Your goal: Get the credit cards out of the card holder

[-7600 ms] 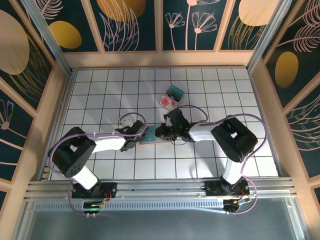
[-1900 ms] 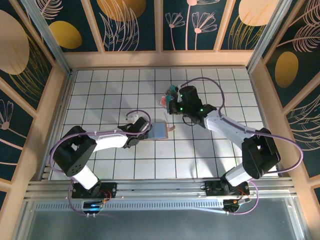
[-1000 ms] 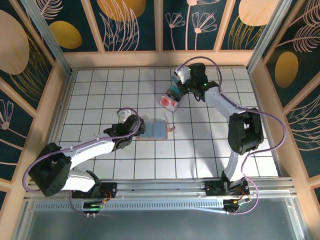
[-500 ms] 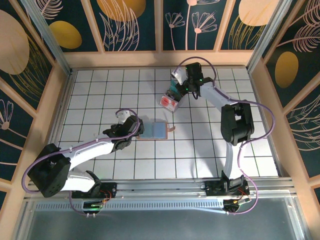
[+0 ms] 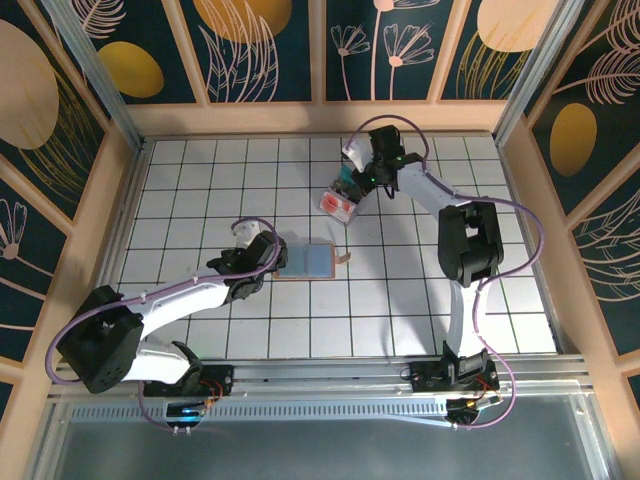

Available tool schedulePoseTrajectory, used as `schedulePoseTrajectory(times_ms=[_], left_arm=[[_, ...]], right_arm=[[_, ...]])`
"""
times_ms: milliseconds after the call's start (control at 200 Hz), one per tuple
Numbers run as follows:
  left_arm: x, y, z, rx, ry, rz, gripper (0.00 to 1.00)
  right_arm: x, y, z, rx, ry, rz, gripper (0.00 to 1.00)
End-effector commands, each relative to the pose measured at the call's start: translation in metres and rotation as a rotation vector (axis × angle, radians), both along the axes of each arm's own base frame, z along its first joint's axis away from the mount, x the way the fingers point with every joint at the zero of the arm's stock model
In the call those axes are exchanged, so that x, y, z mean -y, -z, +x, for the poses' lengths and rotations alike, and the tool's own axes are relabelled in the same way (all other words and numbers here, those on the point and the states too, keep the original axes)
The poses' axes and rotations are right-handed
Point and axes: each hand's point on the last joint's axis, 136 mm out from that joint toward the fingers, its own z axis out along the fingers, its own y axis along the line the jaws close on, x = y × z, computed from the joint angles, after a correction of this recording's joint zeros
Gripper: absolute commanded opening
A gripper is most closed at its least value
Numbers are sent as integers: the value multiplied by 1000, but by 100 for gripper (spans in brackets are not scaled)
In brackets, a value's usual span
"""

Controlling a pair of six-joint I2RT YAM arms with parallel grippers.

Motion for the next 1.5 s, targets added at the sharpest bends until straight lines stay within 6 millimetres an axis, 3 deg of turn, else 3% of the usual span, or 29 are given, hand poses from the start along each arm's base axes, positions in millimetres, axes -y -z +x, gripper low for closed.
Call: schedulePoseTrajectory(times_ms=[0, 235, 711, 1086, 1496], left_arm=[[-7, 1, 1, -9, -26, 25, 99], [-7, 0, 1, -8, -25, 28, 99], [-5, 2, 4, -17, -22, 39, 99], [-6, 0, 5, -13, -25, 36, 99], [-1, -1, 7, -10, -15, 28, 99]], right_arm=[[6, 12, 1, -37, -15, -24, 0], [6, 24, 1, -86, -26, -35, 0], [-17, 20, -12, -190, -99, 74, 0], [0, 17, 4, -151, -3, -6, 0], [2, -19, 16, -72, 24, -5, 0]])
